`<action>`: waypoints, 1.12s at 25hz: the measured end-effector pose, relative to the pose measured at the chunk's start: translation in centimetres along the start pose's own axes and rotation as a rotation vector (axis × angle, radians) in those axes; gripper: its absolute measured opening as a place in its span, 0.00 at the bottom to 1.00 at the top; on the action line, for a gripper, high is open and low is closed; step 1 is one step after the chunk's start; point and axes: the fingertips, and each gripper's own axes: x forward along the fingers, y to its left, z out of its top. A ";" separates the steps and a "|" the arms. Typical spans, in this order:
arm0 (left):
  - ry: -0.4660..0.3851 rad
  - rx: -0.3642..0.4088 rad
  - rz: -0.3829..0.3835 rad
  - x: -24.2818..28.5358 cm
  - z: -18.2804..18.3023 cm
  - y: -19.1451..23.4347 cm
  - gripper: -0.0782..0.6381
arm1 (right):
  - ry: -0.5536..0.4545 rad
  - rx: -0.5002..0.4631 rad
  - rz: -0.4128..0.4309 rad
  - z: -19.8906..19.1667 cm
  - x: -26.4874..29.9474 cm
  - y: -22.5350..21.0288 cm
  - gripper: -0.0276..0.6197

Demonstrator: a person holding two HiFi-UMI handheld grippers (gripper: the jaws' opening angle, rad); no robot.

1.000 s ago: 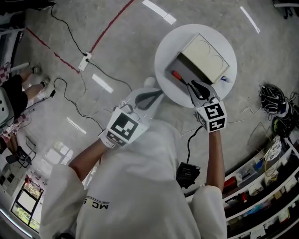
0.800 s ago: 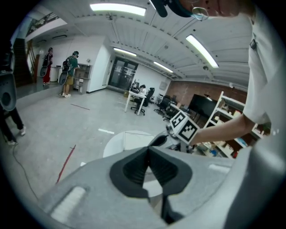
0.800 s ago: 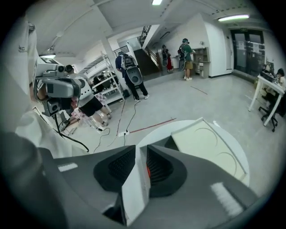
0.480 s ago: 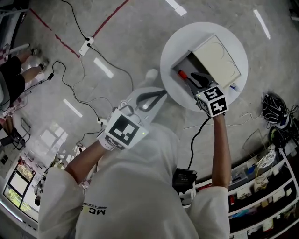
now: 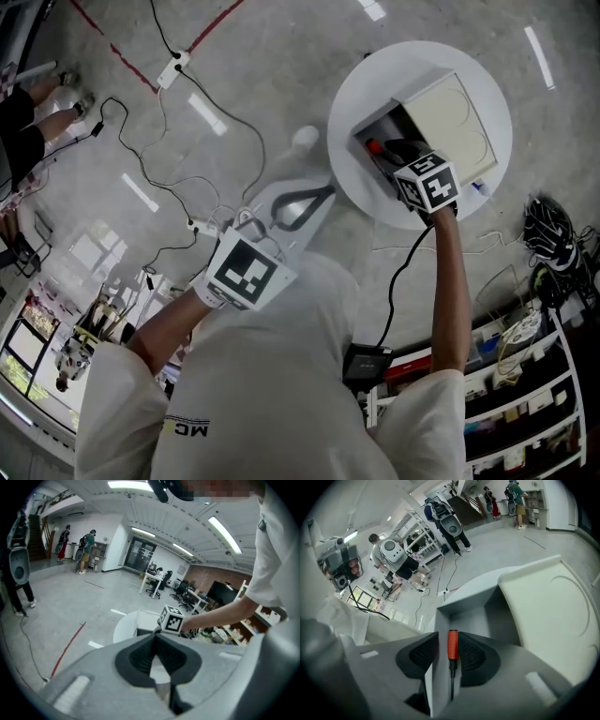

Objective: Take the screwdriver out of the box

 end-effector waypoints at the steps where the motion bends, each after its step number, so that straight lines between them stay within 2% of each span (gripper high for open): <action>1: 0.003 -0.006 0.004 -0.1 -0.4 0.2 0.11 | 0.015 0.006 0.002 -0.1 0.5 -0.2 0.24; 14: -0.004 -0.065 0.037 -0.9 -2.9 1.8 0.11 | 0.157 0.070 0.029 -1.7 4.1 -1.8 0.23; 18: 0.002 -0.077 0.047 -1.1 -3.4 2.0 0.11 | 0.164 0.090 0.053 -1.3 4.2 -1.7 0.23; 21: -0.005 -0.086 0.052 -1.3 -3.6 2.1 0.11 | 0.166 0.114 0.094 -1.3 4.3 -1.3 0.18; 28: -0.023 -0.095 0.063 -1.6 -3.7 2.1 0.11 | 0.150 0.190 0.145 -1.5 4.4 -1.4 0.18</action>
